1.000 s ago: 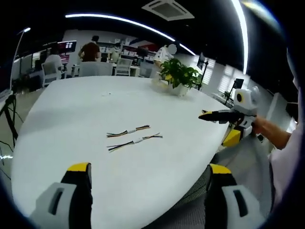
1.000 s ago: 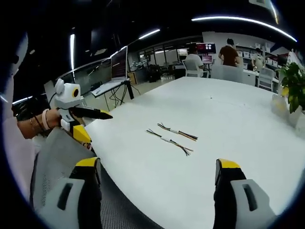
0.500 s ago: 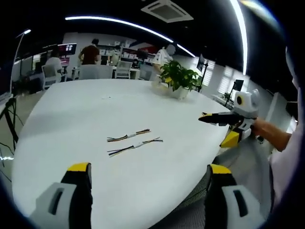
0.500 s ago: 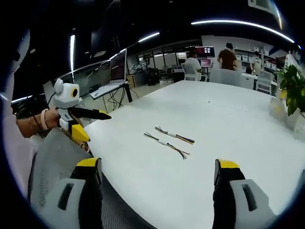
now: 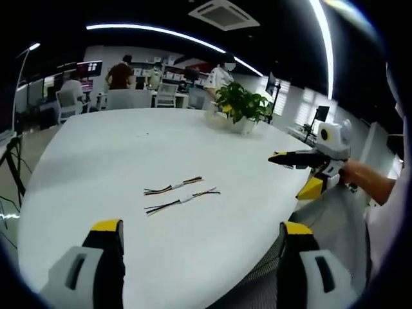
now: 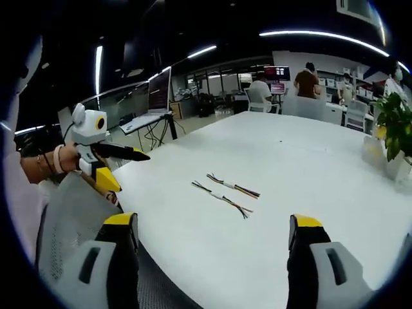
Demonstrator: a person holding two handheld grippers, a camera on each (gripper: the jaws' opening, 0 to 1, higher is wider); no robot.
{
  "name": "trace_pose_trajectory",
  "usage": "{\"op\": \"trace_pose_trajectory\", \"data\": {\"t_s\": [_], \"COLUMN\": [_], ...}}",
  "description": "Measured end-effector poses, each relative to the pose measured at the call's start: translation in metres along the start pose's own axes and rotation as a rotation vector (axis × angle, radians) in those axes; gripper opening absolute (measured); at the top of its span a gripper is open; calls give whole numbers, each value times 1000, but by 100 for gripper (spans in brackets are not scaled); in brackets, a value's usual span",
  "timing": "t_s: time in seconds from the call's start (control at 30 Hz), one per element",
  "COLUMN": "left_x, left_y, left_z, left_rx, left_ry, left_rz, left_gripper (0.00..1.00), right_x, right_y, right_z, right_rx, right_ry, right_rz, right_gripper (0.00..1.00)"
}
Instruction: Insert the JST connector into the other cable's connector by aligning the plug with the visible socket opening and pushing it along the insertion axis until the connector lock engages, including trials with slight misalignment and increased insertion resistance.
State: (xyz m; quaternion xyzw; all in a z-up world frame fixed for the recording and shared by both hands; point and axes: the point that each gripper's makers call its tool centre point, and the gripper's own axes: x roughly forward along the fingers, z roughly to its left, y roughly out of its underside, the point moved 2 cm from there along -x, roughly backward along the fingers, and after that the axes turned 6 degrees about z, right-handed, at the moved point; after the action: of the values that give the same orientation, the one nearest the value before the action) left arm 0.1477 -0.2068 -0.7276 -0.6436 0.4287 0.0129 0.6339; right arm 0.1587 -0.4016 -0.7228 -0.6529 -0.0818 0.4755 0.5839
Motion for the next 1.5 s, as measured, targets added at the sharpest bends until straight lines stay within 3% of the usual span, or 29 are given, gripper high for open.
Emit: {"op": "trace_pose_trajectory", "data": {"t_s": [0.7, 1.07, 1.4, 1.5], "left_x": [0, -1, -4, -5], "left_y": [4, 4, -1, 0], "left_z": [8, 5, 9, 12], "left_rx": [-26, -54, -28, -40], "left_ry": [-43, -31, -45, -59], "left_rz": [59, 57, 39, 41], "left_gripper": [93, 91, 90, 84], "right_x": [0, 3, -3, -7], "right_y": [-5, -11, -12, -13], "right_z": [-9, -12, -14, -18], "right_rx": [34, 20, 13, 6], "right_ry": [18, 12, 35, 68], "right_rz": [-4, 3, -13, -20], "right_gripper": [96, 95, 94, 92]}}
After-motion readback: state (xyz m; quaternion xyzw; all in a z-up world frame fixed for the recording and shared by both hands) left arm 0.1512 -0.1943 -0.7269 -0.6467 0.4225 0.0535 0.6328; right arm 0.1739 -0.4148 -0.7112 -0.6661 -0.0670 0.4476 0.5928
